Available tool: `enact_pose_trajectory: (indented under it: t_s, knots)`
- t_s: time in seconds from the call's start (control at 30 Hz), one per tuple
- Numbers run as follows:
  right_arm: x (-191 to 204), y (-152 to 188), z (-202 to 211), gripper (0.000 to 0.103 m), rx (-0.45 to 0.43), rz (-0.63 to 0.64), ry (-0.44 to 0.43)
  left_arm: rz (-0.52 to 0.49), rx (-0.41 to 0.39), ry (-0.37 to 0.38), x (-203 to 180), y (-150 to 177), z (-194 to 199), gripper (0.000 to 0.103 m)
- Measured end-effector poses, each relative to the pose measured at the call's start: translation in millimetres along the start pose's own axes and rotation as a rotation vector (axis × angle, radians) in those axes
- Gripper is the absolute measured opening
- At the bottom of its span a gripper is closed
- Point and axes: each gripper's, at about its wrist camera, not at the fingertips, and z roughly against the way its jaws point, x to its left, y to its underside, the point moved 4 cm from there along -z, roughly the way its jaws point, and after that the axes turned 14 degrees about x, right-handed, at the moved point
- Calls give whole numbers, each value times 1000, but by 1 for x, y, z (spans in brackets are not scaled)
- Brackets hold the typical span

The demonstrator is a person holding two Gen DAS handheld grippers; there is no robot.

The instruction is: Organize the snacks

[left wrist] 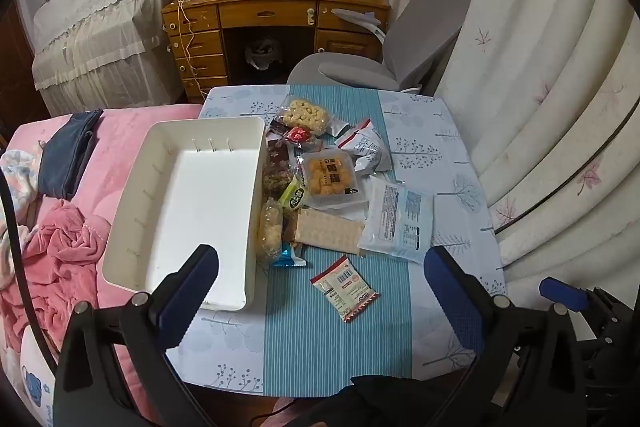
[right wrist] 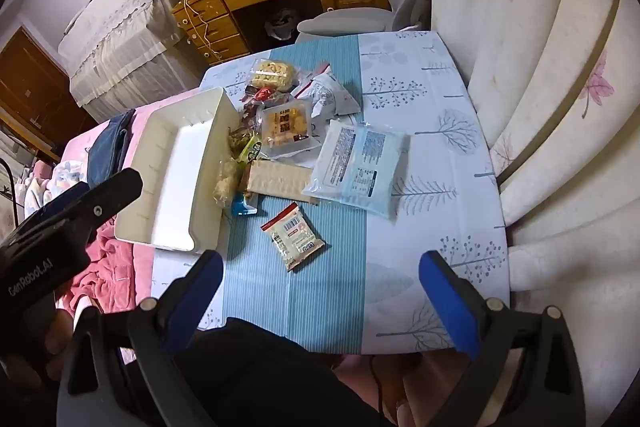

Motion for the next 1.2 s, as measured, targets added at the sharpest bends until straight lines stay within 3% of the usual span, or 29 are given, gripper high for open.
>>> enact_pose_trajectory:
  t_s: [0.87, 1.2]
  knots:
    - [6, -8, -3, 99, 4, 22, 10, -19, -3, 1, -8, -5, -5, 102]
    - [20, 7, 1, 99, -20, 20, 36, -13, 41, 23, 15, 6, -8, 102]
